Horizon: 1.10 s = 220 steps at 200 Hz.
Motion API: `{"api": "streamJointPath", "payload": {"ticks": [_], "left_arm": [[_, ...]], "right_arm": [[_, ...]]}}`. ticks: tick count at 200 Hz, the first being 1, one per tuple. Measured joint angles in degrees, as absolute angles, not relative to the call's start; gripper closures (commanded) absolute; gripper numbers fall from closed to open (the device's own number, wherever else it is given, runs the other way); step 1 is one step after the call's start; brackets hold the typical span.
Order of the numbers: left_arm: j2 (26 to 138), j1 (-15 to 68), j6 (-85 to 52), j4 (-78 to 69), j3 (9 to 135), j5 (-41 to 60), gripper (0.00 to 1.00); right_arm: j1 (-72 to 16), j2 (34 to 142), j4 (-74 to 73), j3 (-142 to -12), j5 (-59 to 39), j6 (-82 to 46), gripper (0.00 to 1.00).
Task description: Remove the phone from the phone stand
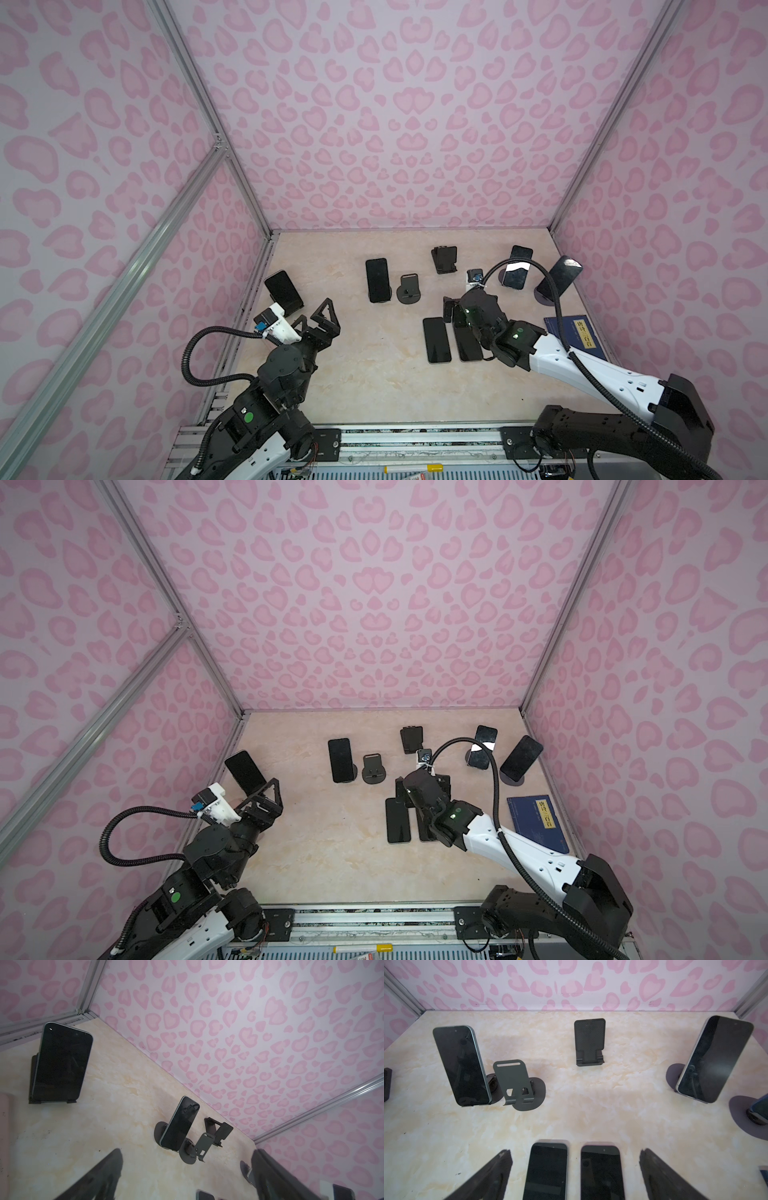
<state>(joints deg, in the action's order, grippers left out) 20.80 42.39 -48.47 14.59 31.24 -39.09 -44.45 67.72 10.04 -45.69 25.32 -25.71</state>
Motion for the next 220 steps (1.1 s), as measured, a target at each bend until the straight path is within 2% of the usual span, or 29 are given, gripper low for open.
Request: {"api": "streamJointPath", "payload": {"ticks": [40,96,136,220], "left_arm": [[23.38,42.39,-49.43,14.35,30.22,-42.89,0.01],[29.04,42.09,-46.26,11.86,32.10,-46.96,0.04],[29.71,41.52,-44.62,10.98,31.24,-47.88,0.04],[22.20,41.34,-43.99,9.37,28.27,-47.90,0.04]], "right_arm": [[-40.66,62.24,7.49,-41.43,22.26,-25.02,0.05],[-39.59,61.28,3.84,-39.51,16.43,-25.32,0.05],[-39.59,64.51,2.83,-41.47,15.38,-24.60,0.02],[-41.45,76.95,0.89,-48.18,12.36,-23.62,0.02]]}}
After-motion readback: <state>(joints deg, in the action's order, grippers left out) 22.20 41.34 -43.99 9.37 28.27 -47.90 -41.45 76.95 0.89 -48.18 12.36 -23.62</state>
